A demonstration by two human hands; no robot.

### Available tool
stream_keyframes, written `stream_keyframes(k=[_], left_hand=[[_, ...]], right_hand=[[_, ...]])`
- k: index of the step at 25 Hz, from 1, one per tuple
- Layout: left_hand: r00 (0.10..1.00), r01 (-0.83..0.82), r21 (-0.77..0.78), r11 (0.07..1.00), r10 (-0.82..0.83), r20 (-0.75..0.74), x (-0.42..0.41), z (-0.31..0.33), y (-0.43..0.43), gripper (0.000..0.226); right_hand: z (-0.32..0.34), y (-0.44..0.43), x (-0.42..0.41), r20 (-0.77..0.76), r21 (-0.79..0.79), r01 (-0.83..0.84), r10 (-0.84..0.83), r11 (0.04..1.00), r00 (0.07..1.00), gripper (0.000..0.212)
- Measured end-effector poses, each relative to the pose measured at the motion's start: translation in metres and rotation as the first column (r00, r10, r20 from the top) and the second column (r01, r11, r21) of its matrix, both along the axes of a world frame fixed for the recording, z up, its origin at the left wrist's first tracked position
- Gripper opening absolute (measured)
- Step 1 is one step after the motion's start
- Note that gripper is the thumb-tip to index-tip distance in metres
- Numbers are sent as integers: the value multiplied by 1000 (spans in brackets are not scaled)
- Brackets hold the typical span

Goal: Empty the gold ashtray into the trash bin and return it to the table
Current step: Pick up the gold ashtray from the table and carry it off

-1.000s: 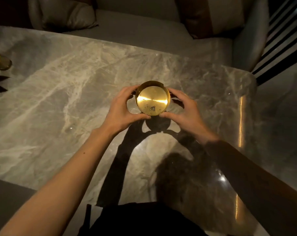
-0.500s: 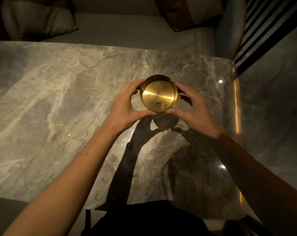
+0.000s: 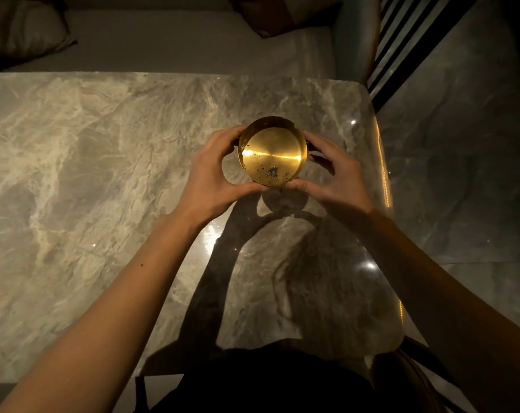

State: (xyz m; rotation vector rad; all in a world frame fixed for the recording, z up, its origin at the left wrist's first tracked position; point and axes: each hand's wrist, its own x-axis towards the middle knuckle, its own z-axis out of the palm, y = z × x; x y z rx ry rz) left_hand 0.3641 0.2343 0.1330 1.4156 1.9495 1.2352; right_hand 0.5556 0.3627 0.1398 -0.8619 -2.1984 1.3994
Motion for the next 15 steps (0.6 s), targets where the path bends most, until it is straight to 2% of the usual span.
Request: stream_keyframes(k=[6,10,15], left_hand=[[1000,-28,-68,997,28,4,84,-5,59,94],[993,-114,-95,989,115,-3,155,-11,103,95],[993,-105,-132,986,111,39,219,-12,146,96]], right_hand=[[-18,65,78,-36,-16,-29,28,999,999,82],[-30,121,140,-55,-26,-101,100,994,993,82],[-35,166,204,-74,-65,-81,76,995,994,83]])
